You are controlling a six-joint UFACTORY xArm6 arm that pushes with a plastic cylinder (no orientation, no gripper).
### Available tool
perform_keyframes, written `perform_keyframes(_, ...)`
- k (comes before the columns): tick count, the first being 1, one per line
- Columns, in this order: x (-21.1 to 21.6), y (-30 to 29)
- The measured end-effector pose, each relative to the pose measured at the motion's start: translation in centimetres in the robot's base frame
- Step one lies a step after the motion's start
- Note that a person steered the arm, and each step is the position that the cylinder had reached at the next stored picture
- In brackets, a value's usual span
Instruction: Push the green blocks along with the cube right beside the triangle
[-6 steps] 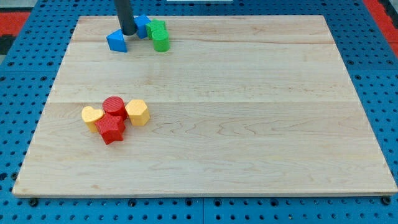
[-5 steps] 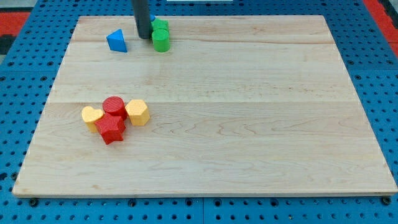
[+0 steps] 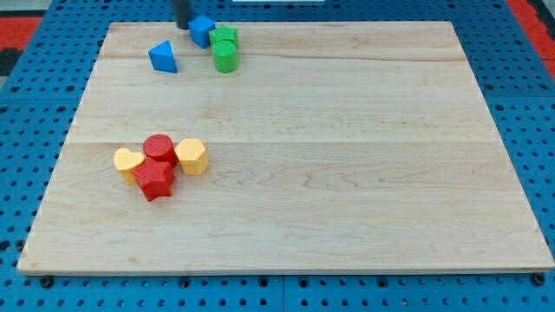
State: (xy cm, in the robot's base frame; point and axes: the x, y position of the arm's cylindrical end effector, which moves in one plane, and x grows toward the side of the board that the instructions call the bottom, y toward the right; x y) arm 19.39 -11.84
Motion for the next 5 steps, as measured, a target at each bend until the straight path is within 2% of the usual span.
perform_keyframes(1,-0.1,2.8)
perform_keyframes(3,6.3,4.8)
perform_keyframes(5,7.7,-1.8)
